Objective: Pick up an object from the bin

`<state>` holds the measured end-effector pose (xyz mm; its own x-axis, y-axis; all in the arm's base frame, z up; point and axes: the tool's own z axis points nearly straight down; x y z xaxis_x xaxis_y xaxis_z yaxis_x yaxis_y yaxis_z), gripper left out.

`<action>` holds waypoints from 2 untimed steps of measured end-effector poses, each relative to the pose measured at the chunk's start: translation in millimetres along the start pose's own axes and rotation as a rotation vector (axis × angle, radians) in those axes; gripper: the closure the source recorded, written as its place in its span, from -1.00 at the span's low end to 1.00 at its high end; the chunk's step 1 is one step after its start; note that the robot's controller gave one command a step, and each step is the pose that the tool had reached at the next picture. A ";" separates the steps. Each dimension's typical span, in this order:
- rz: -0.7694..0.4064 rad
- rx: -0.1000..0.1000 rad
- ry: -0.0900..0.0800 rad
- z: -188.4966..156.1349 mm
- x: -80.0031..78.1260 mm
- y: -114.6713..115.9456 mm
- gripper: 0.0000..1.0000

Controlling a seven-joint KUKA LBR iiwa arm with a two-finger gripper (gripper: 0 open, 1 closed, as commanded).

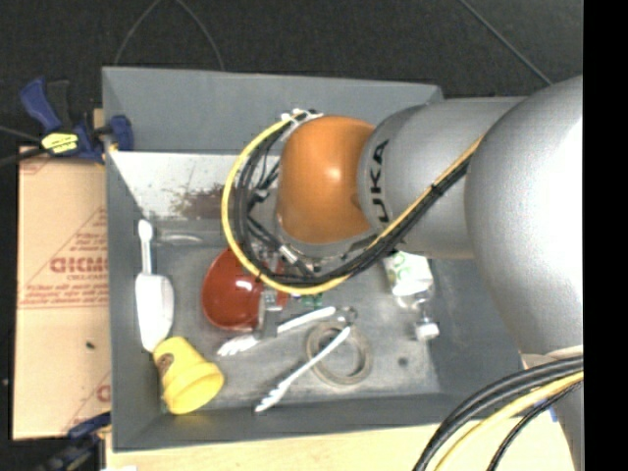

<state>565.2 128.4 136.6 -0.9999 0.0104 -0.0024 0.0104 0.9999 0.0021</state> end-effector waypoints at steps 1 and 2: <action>0.000 0.000 0.000 0.0 0.0 0.0 -1.00; -0.067 0.004 0.010 27.8 9.3 -27.6 -1.00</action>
Offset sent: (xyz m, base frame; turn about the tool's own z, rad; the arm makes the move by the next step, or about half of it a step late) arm -0.0160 -0.0524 -0.0666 -0.1054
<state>555.7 100.9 108.7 -0.9984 -0.0563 0.0079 -0.0563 0.9984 -0.0022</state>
